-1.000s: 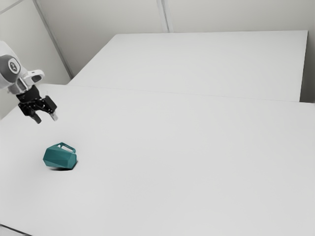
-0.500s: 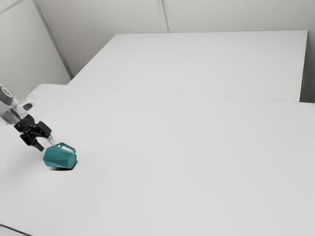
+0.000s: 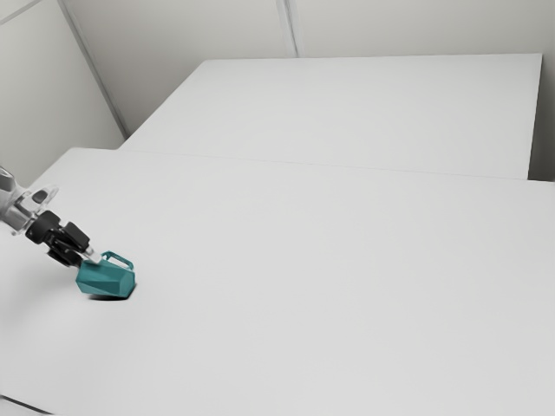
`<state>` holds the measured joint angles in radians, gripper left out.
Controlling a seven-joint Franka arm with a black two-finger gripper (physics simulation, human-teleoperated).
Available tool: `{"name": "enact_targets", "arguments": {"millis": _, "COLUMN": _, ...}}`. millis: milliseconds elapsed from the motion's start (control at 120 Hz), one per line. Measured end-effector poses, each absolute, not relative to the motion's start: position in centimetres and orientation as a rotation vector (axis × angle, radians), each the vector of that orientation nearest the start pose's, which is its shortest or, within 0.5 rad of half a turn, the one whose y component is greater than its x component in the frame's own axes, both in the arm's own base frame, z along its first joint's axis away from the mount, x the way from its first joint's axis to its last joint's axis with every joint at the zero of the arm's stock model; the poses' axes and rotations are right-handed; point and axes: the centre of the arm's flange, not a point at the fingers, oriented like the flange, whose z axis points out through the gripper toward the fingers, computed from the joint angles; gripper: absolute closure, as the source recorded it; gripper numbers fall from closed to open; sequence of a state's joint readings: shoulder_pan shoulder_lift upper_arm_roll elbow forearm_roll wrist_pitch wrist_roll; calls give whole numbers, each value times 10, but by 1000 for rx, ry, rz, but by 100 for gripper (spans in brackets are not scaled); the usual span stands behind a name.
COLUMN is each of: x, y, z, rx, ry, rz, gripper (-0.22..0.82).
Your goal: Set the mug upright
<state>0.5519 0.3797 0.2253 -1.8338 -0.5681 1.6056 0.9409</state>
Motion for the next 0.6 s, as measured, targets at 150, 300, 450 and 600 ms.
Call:
{"name": "enact_targets", "arguments": {"millis": 150, "x": 450, "y": 353, "z": 308, "rx": 2370, "ry": 22, "rz": -11, "gripper": 50}}
{"name": "enact_targets", "arguments": {"millis": 300, "x": 448, "y": 352, "z": 311, "rx": 2348, "ry": -4, "rz": 5, "gripper": 65}}
{"name": "enact_targets", "arguments": {"millis": 450, "x": 451, "y": 349, "z": 312, "rx": 2332, "ry": -29, "rz": 26, "gripper": 73}}
{"name": "enact_targets", "arguments": {"millis": 600, "x": 457, "y": 341, "z": 315, "rx": 2317, "ry": -60, "rz": 51, "gripper": 76}}
